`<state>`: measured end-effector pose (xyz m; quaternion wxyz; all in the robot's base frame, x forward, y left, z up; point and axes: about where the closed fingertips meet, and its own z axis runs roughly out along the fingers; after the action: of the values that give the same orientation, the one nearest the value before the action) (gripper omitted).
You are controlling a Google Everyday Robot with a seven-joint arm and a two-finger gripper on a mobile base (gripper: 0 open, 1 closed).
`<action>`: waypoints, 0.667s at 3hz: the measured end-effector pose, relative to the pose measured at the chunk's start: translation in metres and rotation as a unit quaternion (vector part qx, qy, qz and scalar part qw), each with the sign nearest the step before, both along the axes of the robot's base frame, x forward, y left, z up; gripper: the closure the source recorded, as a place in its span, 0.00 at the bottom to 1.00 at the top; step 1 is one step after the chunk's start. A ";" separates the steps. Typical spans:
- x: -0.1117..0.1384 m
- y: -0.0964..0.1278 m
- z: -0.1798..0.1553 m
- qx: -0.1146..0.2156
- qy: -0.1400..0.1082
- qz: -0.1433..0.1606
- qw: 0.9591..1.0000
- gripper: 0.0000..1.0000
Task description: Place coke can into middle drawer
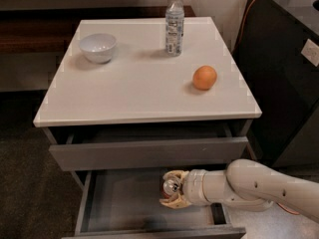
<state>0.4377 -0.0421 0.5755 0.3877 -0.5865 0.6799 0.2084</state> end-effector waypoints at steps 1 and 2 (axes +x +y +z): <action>-0.001 0.003 -0.006 0.000 0.004 0.001 1.000 1.00; -0.007 0.022 -0.035 0.002 0.021 0.008 1.000 1.00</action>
Offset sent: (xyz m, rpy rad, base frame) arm -0.0121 0.0294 -0.0541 0.0015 0.0706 0.0190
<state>0.4312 -0.0204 0.5403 0.3723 -0.5869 0.6828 0.2250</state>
